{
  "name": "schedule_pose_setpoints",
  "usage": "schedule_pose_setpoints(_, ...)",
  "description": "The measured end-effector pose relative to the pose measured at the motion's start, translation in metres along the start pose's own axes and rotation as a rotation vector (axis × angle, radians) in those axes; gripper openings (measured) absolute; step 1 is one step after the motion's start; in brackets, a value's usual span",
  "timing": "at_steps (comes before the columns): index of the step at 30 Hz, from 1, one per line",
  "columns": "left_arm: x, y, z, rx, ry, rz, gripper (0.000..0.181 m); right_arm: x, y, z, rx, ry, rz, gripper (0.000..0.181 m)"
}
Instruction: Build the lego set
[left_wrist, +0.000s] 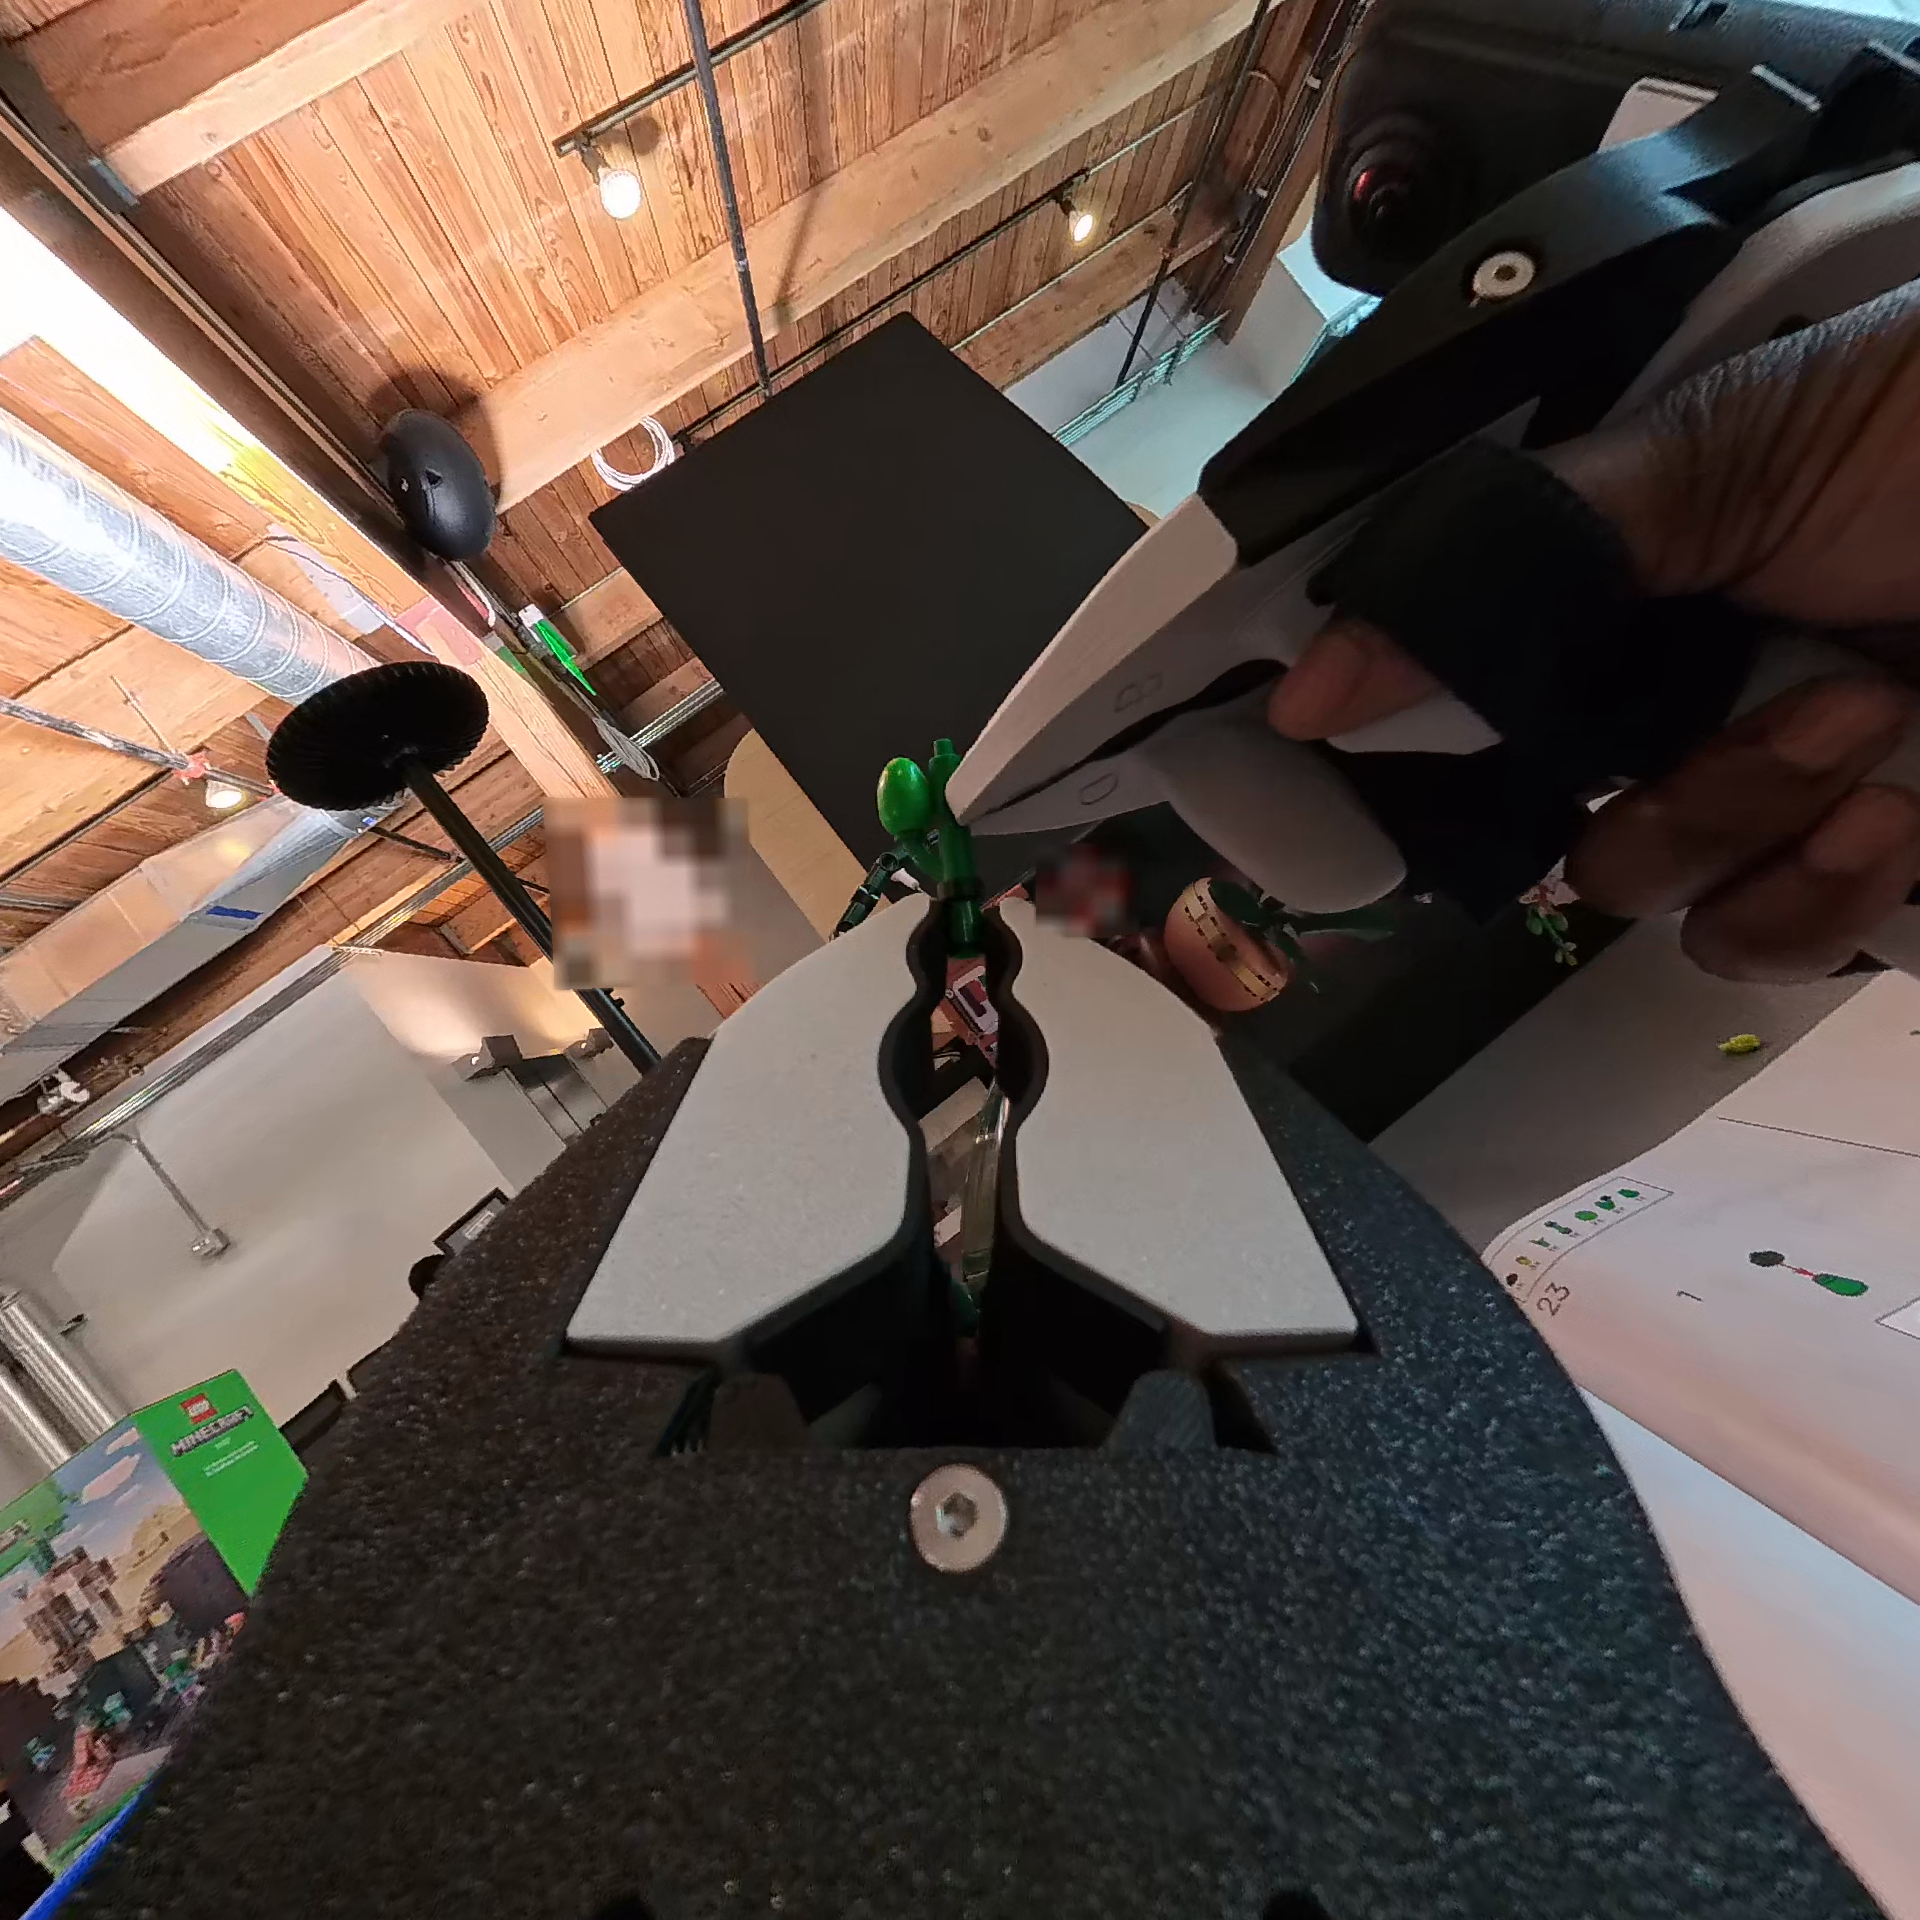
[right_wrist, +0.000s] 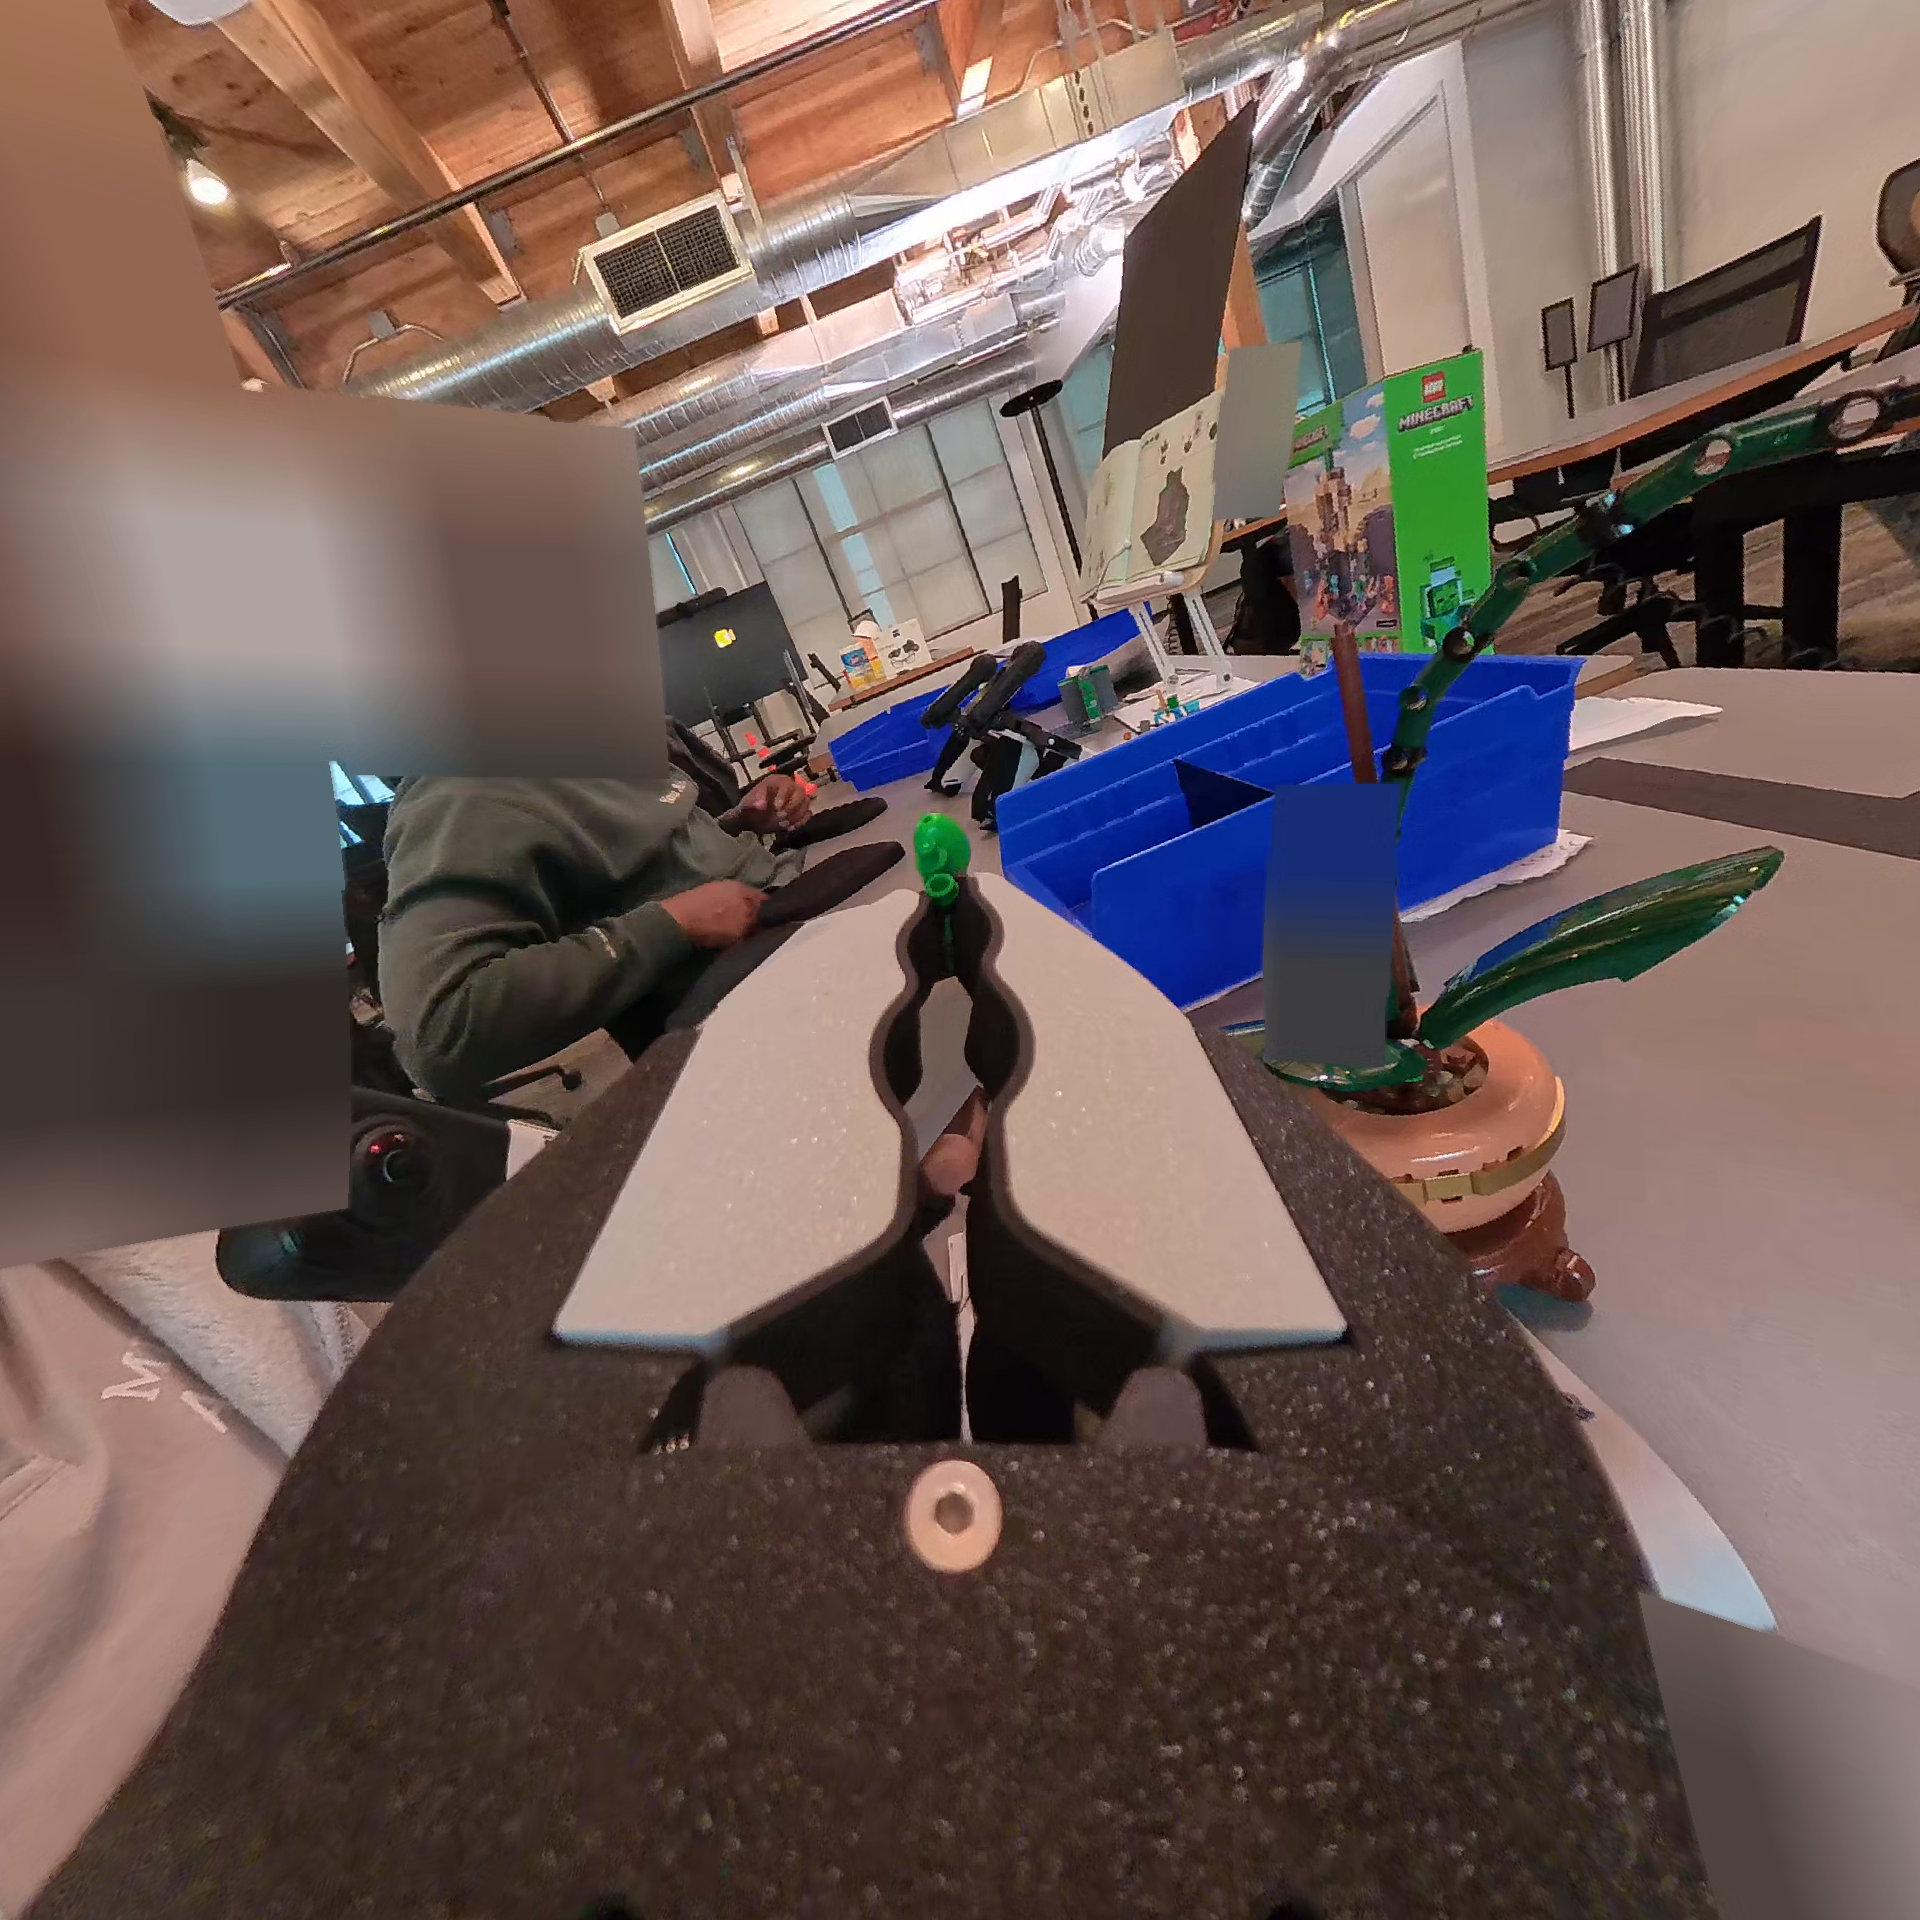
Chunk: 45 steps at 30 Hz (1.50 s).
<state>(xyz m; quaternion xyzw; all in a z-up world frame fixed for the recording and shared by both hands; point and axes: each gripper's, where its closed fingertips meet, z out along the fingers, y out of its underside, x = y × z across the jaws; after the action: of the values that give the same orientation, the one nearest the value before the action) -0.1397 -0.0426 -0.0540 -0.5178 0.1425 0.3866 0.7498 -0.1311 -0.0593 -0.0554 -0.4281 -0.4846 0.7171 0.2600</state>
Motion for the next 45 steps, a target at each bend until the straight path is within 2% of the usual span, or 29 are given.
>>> schedule_pose_setpoints(7,0.001,0.0,0.0,-0.001,0.001,0.011,0.005,0.0,0.001,-0.001,-0.014,0.007,-0.008,0.003)
schedule_pose_setpoints(11,0.0,-0.001,0.0,0.005,0.004,-0.027,0.005,-0.002,-0.001,0.0,-0.018,0.034,-0.078,0.005)
schedule_pose_setpoints(15,-0.003,0.0,0.0,0.005,-0.001,-0.058,0.005,-0.004,0.0,0.002,-0.047,0.046,-0.129,0.021)
schedule_pose_setpoints(17,-0.004,0.001,0.0,0.005,-0.001,-0.059,0.005,-0.003,-0.006,0.0,-0.03,0.059,-0.158,0.023)
schedule_pose_setpoints(20,-0.002,0.0,0.0,0.007,0.001,-0.051,0.005,-0.002,-0.017,-0.003,0.004,0.078,-0.217,0.017)
schedule_pose_setpoints(27,0.0,0.0,0.001,0.004,0.011,-0.047,0.005,-0.001,-0.011,0.003,-0.067,0.082,-0.271,0.004)
schedule_pose_setpoints(45,0.008,0.004,0.0,-0.016,0.074,-0.046,0.005,0.004,-0.001,-0.004,-0.15,0.08,-0.254,0.003)
